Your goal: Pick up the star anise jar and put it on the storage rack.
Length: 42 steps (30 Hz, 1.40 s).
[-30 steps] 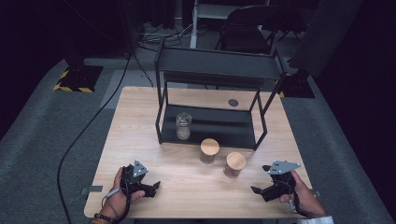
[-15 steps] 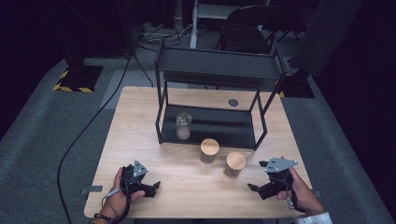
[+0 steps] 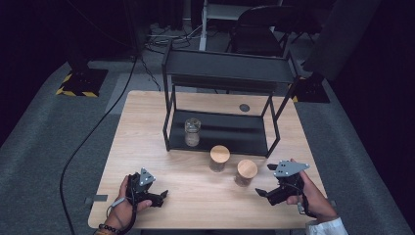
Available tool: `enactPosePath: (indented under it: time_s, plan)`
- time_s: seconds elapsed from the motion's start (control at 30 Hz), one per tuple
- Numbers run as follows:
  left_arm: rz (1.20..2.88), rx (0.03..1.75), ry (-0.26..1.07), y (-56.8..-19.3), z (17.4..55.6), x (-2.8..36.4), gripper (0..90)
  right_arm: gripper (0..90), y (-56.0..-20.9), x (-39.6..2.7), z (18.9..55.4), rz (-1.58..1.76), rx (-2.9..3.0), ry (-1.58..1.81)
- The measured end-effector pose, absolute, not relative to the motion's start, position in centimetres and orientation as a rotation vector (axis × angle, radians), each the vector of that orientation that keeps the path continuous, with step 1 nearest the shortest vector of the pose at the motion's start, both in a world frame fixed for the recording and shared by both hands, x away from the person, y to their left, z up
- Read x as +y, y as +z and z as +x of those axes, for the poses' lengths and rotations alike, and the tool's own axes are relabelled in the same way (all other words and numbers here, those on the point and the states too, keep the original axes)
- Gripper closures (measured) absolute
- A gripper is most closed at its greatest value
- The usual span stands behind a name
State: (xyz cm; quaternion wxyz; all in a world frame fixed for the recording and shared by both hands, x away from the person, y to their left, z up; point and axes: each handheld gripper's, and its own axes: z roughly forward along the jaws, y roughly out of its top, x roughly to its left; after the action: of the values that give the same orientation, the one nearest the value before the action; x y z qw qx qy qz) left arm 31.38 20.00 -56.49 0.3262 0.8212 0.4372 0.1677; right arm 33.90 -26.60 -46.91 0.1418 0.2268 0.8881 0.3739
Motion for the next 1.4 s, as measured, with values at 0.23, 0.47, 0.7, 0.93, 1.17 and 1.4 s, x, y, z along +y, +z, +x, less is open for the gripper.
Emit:
enactPosePath:
  time_s: [0.23, 0.47, 0.7, 0.93, 1.17, 1.4]
  plan:
    - [2.153, 1.146, 0.440, -56.5, 31.4, 20.0, 0.0, 2.1, -46.3, -25.3, 34.6, 0.641, 2.575, 1.068]
    - [2.151, 1.146, 0.440, -56.5, 31.4, 20.0, 0.0, 2.1, -46.0, -24.1, 35.3, 0.632, 2.590, 1.061]
    - [2.152, 1.146, 0.439, -56.5, 31.4, 20.0, 0.0, 2.1, -45.5, -23.1, 35.9, 0.623, 2.598, 1.047]
    - [2.152, 1.145, 0.440, -56.5, 31.4, 20.0, 0.0, 2.1, -45.1, -22.1, 36.5, 0.612, 2.605, 1.050]
    - [2.152, 1.146, 0.439, -56.5, 31.4, 20.0, 0.0, 2.1, -45.0, -20.6, 37.3, 0.595, 2.619, 1.039]
    - [2.152, 1.145, 0.439, -56.5, 31.4, 20.0, 0.0, 2.2, -45.0, -19.1, 38.0, 0.570, 2.647, 1.021]
